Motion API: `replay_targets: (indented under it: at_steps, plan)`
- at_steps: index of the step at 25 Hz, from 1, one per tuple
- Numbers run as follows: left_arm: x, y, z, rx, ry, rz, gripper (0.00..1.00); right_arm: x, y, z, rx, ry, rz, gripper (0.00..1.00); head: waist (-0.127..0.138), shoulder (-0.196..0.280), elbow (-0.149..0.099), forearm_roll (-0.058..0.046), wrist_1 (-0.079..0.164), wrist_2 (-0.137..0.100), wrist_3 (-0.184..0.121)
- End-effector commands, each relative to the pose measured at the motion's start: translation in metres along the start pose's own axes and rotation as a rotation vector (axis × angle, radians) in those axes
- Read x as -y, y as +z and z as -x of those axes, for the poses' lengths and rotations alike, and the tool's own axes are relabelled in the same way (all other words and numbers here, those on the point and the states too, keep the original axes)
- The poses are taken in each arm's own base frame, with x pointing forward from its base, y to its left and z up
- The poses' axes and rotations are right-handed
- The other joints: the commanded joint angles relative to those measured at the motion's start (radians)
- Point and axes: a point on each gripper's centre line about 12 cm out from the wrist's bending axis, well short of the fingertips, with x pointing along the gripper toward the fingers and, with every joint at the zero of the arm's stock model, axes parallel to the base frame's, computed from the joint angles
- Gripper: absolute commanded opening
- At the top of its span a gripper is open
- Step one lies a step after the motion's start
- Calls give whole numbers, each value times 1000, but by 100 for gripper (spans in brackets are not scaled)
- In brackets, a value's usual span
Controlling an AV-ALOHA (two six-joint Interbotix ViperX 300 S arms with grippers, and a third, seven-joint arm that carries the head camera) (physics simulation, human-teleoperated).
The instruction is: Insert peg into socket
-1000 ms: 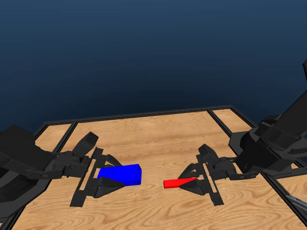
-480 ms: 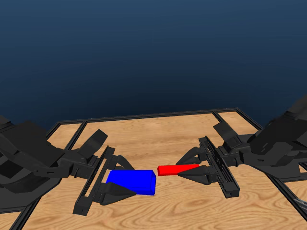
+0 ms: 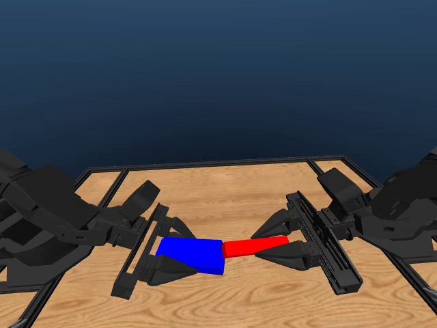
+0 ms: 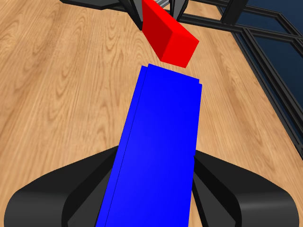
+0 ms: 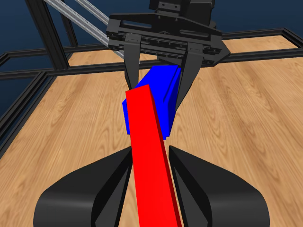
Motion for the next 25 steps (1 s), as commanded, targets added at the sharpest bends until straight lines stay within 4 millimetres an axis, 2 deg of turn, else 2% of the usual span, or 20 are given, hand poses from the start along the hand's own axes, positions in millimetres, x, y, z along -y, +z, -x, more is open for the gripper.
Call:
replay_targets:
  at_steps: [1,3,4,5,6,7,8,10,12,13,14,15,17,20,21,22,23,24,25]
  plan:
    - [3,18,0,64,-4,-4,0,-2,6,-5,2,4,8,0,4,-8,-9,1,-10,-3,3]
    - [1,15,0,56,1,-3,0,-4,-1,-6,-6,5,-4,0,4,-8,-9,1,-9,-4,3]
    - [2,14,1,56,0,15,0,3,0,-6,2,-20,-18,0,5,-7,-10,1,-9,-4,3]
    - [2,18,1,66,2,32,0,-11,9,-3,32,26,-13,0,5,-7,-10,1,-9,-5,4]
    - [2,17,0,67,1,3,0,-4,13,-6,36,3,-30,0,6,-7,-10,1,-9,-5,4]
    - [0,13,0,34,3,-7,0,-4,1,-6,-12,9,-10,0,6,-7,-10,1,-8,-6,4]
    - [1,10,-1,36,4,-6,0,0,5,-7,16,-8,-33,0,6,-6,-10,1,-8,-5,4]
    - [3,22,0,49,-8,-2,0,-1,-11,-6,-44,2,-13,0,7,-6,-10,1,-8,-6,4]
    - [4,19,-5,44,-5,-11,0,-1,-4,-8,-19,9,-24,0,8,-5,-10,1,-9,-6,4]
    - [6,23,-4,66,-10,-4,0,9,-2,-13,-12,-26,-34,0,8,-6,-10,1,-9,-6,3]
    - [4,19,-5,53,-5,-8,0,4,6,-13,-17,6,-36,0,8,-6,-10,1,-9,-6,2]
    - [6,20,-6,55,-9,-10,0,7,-4,-12,-64,13,-9,0,8,-7,-9,1,-8,-6,1]
    - [9,26,-5,73,-18,-11,0,1,-1,-12,-24,19,-33,0,10,-7,-10,2,-9,-6,3]
    - [9,25,-8,54,-19,-15,0,10,-6,-17,-42,-4,-59,0,12,-8,-9,2,-8,-8,5]
    - [7,22,-9,49,-13,0,0,6,10,-19,-43,31,-54,0,12,-9,-9,2,-8,-9,4]
    - [9,18,-7,29,-15,-3,0,4,7,-20,-18,16,-58,0,11,-9,-9,2,-8,-9,5]
    - [8,24,-12,52,-12,6,0,2,6,-23,-37,28,-53,0,10,-10,-8,1,-7,-9,5]
    - [8,24,-15,32,-10,13,0,4,10,-22,-65,49,-47,0,10,-10,-8,1,-7,-9,6]
    - [8,25,-18,4,-12,11,0,0,-2,-31,-85,42,-46,0,9,-11,-7,1,-6,-9,7]
